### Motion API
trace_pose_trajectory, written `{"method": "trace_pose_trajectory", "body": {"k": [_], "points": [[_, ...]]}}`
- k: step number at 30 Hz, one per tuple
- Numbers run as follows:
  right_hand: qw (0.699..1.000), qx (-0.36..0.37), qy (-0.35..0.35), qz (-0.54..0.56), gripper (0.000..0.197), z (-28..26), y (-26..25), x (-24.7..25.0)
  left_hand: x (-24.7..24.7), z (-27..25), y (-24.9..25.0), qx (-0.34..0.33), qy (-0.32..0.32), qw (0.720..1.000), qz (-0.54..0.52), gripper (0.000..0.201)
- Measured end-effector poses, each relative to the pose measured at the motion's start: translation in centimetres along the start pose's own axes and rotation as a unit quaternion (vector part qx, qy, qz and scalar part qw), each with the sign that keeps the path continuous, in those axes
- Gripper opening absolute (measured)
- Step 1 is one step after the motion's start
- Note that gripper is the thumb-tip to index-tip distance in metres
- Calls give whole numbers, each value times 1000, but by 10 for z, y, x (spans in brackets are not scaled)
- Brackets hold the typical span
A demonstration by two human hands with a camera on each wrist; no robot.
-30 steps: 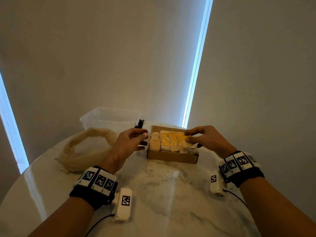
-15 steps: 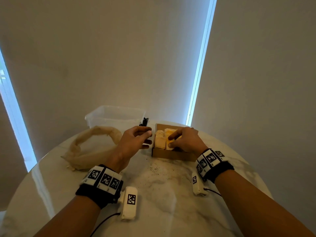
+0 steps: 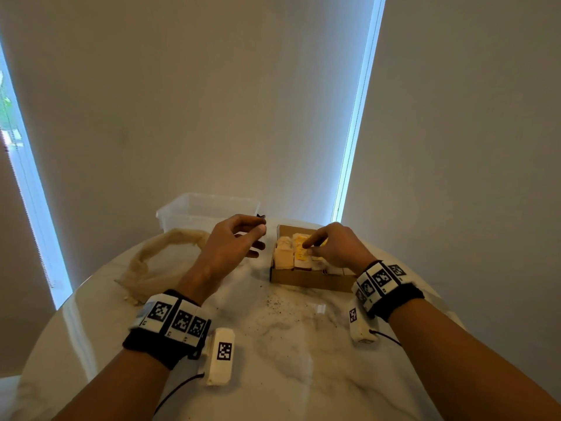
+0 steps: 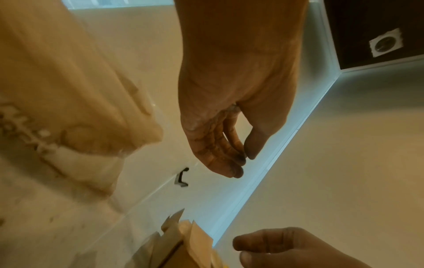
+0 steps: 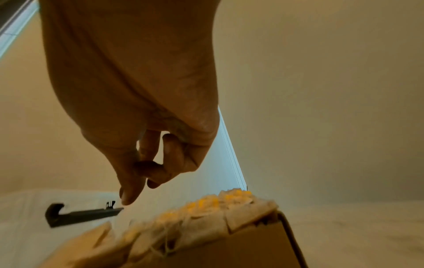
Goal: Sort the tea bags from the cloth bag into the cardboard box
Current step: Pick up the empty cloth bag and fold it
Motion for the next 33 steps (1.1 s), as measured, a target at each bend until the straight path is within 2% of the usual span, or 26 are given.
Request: {"method": "trace_pose_trajectory", "body": {"k": [2,5,7,8,9,11,13,14,15,17,19,21,23,26,29,33], "points": [[999,7,24,34,17,1,-6,12,16,-2,14,-21,9,999,47,21],[992,21,36,116,18,4,-32,15,60,-7,31,-29,55,989,133,13],[988,37,10,152,17,7,-62,2,97,-12,36,-15,86,964,250,12],[985,42,-5,166,17,10,-77,-8,116,-14,37,7,103,938,331,15],[982,44,-21,181,20,13,-91,-19,136,-19,35,46,122,904,408,23],[981,44,-51,183,38,18,-118,-44,172,-33,21,148,144,847,490,55],[990,59,-60,116,59,20,-146,-64,198,-52,3,237,147,829,485,86],[992,70,-56,88,63,19,-159,-71,207,-60,-6,270,146,836,455,93],[992,81,-56,79,62,17,-172,-76,210,-66,-15,294,142,852,410,91],[991,85,-77,71,52,16,-185,-93,205,-69,-30,311,112,890,314,66],[990,53,-110,71,35,18,-181,-107,199,-67,-31,281,100,913,279,46],[985,29,-121,121,22,18,-169,-112,197,-61,-19,227,112,923,290,45],[982,27,-103,153,10,16,-159,-107,194,-57,-7,190,109,916,337,46],[978,38,-82,187,13,8,-150,-98,185,-53,-5,190,94,933,292,53],[941,45,-100,319,18,-6,-151,-85,180,-50,2,179,106,944,258,50],[871,54,-186,452,29,-32,-156,-79,194,-58,13,169,175,927,287,32]]}}
Point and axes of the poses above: each hand's wrist, its own z-axis towards the middle knuckle, its own x-axis out of the back of the hand, y = z × x, the point moved 9 cm from there along z, towards the middle knuckle, and after that the axes turned 8 degrees about -z, right-handed, at the moved point
